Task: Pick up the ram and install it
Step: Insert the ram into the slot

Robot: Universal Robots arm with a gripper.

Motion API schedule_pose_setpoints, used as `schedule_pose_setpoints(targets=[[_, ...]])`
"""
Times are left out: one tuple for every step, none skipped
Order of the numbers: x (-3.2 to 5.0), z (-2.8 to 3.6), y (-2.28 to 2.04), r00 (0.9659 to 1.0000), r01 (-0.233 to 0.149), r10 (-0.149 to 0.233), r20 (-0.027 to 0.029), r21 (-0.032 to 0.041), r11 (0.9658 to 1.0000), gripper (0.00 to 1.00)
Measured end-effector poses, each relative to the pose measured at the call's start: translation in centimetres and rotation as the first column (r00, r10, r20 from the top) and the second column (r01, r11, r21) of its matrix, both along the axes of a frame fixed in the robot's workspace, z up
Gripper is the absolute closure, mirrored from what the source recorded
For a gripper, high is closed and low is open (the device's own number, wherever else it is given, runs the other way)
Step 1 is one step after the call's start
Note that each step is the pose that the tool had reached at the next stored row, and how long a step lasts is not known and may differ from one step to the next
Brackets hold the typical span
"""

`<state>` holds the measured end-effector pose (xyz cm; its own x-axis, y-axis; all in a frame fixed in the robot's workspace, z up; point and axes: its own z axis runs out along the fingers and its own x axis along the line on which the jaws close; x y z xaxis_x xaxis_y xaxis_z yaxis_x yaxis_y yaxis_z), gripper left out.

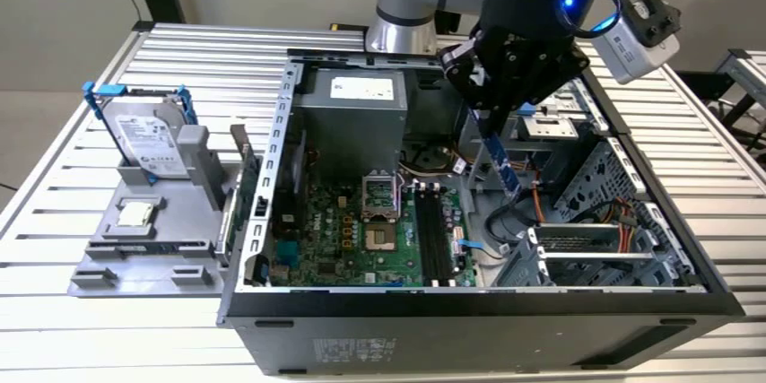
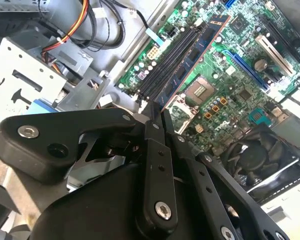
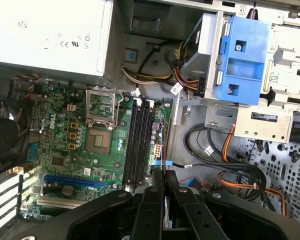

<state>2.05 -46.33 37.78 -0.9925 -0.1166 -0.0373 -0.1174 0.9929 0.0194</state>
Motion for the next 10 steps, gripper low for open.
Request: schedule_pose_setpoints(targets=[[0.00,-0.01,0.00,1.0000,0.000,0.000,0.0000,0.0002,1.0000,1.00],[0.00,-0.03,0.02,1.0000,0.000,0.000,0.0001,0.0005,1.0000,1.00],[0.00,-0.05,0.04,1.0000,0.000,0.000,0.0001,0.0005,1.0000,1.00],[0.00,-0.05,0.08,1.0000,0.000,0.000,0.0001,0.0004,1.0000,1.00],[0.00,-0.09,0.12,1.0000,0.000,0.000,0.0001,0.0003,1.0000,1.00],[0.00,-0.15,0.17,1.0000,0.001,-0.001,0.0001,0.0004,1.0000,1.00],[0.00,-0.24,0.20,1.0000,0.002,-0.002,0.0000,0.0004,1.0000,1.00],[0.02,-0.35,0.20,1.0000,0.003,-0.003,0.0001,0.0005,1.0000,1.00],[0.03,-0.44,0.21,1.0000,0.004,-0.004,0.0000,0.0003,1.0000,1.00],[0.04,-0.55,0.25,1.0000,0.005,-0.005,0.0000,0.0002,1.0000,1.00]])
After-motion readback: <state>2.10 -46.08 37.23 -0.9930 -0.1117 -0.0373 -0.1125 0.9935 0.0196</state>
